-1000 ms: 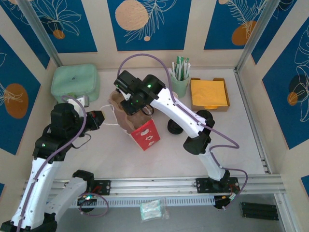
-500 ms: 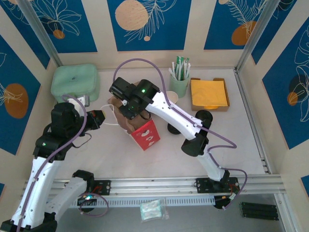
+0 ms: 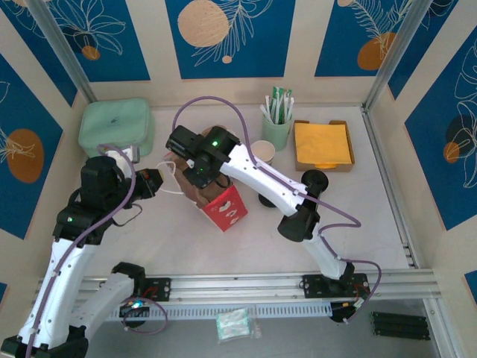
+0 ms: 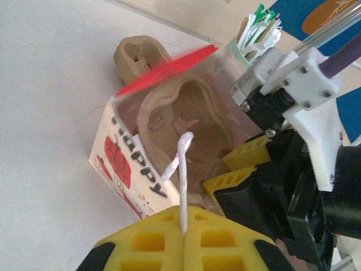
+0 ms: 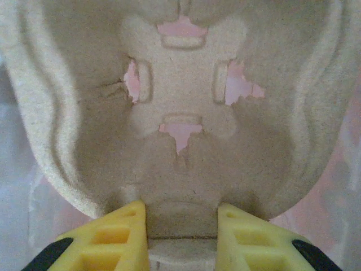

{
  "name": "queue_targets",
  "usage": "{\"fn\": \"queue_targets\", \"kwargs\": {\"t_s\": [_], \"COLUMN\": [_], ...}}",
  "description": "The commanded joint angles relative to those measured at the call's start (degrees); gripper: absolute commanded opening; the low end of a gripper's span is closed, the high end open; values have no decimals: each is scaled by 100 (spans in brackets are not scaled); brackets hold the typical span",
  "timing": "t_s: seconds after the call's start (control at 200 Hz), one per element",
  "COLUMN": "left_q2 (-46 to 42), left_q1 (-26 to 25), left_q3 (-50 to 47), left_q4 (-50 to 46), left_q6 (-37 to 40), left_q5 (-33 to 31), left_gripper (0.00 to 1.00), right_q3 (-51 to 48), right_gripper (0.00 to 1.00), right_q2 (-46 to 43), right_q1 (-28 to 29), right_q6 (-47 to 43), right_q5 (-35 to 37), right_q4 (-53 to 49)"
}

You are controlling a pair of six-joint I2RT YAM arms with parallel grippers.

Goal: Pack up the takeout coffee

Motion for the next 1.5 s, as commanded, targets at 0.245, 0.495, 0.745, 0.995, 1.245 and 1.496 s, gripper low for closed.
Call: {"fn": "queue_targets", "kwargs": {"t_s": [0.245,0.495,0.745,0.995,1.245,1.496], "left_q2": [46,75,152,166,144,134], "left_q1": [46,46,46,46,41,41], "left_q3": [85,99,120,148,156,211], "left_q4": [105,126,171,147,130,115], "left_q6": [-64,-63,-55,-40,-42,-45], "left_q5": [64,70,108,90,55,55], "left_gripper": [0,0,0,0,0,0], "right_q3": [-95,-84,-146,-471,-681,-705], "right_gripper": [27,27,27,27,27,27], "right_q2": [156,273,317,277,201,157], "right_q1": [46,92,182,115,-54,-235], "right_q6": [-24,21,16,104,212,424], "right_q5": [4,143,286,67,-339,-698], "right_q4": [-113,-202,-239,-70,75,70]}}
